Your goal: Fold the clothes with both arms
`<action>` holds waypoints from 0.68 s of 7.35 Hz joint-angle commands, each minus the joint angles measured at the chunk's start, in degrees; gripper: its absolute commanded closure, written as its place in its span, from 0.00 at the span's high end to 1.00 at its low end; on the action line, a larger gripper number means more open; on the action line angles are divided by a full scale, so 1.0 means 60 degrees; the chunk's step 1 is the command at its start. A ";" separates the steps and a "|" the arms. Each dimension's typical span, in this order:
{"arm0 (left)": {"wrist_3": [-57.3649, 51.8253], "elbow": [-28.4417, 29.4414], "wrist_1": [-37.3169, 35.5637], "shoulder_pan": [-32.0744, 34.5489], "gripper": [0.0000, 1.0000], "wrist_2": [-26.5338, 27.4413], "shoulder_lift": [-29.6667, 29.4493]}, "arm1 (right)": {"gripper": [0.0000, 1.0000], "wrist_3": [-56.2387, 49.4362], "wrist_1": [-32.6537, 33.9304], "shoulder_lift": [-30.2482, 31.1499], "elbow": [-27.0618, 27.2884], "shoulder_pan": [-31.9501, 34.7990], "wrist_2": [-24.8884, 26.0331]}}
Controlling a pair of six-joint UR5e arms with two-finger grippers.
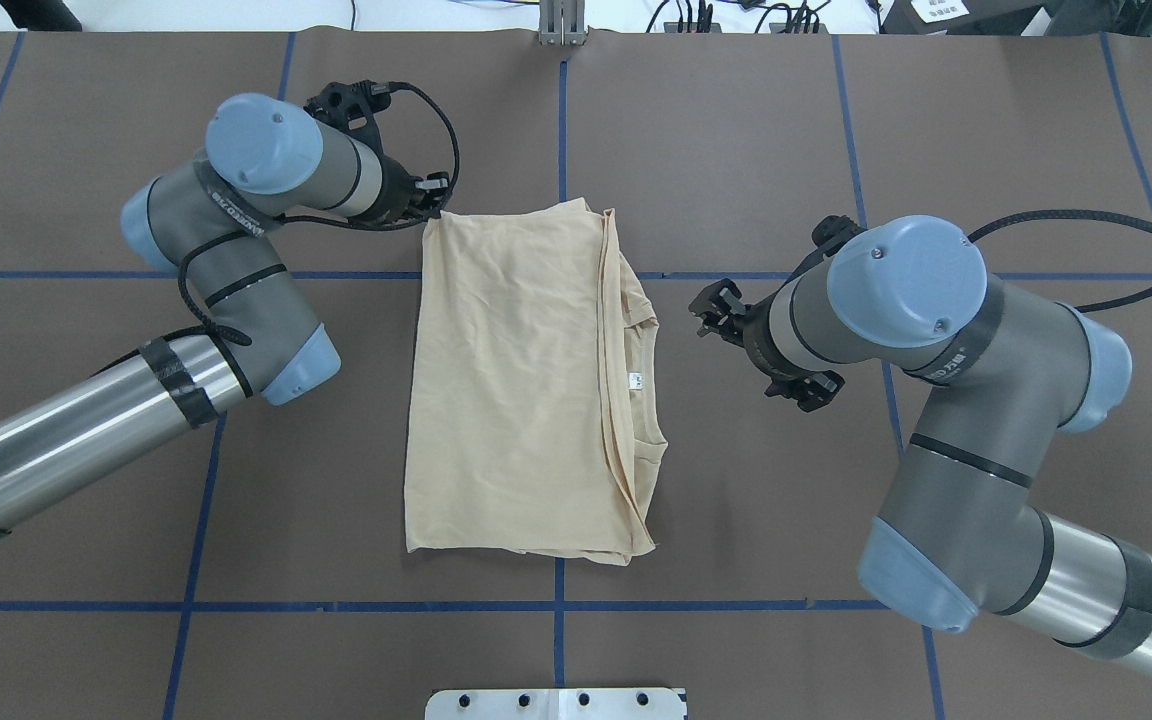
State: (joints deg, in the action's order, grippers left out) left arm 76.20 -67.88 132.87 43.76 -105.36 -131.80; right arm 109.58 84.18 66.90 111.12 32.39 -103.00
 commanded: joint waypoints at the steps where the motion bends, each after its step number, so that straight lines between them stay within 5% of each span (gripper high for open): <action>1: 0.0029 0.0051 0.0049 0.0338 1.00 -0.0105 -0.0154 | 1.00 0.0002 -0.0011 -0.0236 -0.0165 -0.0343 0.0072; 3: 0.0028 -0.1787 0.0193 0.0383 1.00 -0.1055 0.0969 | 1.00 0.0962 -0.0011 -0.0878 -0.0705 -0.1232 0.0872; 5: 0.0682 -0.2965 0.0092 0.0455 0.99 -0.1058 0.1690 | 1.00 0.2413 -0.0011 -0.1013 -0.0707 -0.2521 0.1986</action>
State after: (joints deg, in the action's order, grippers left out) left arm 77.50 -81.30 133.62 46.14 -111.31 -124.49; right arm 118.75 84.11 61.61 107.20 21.92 -95.00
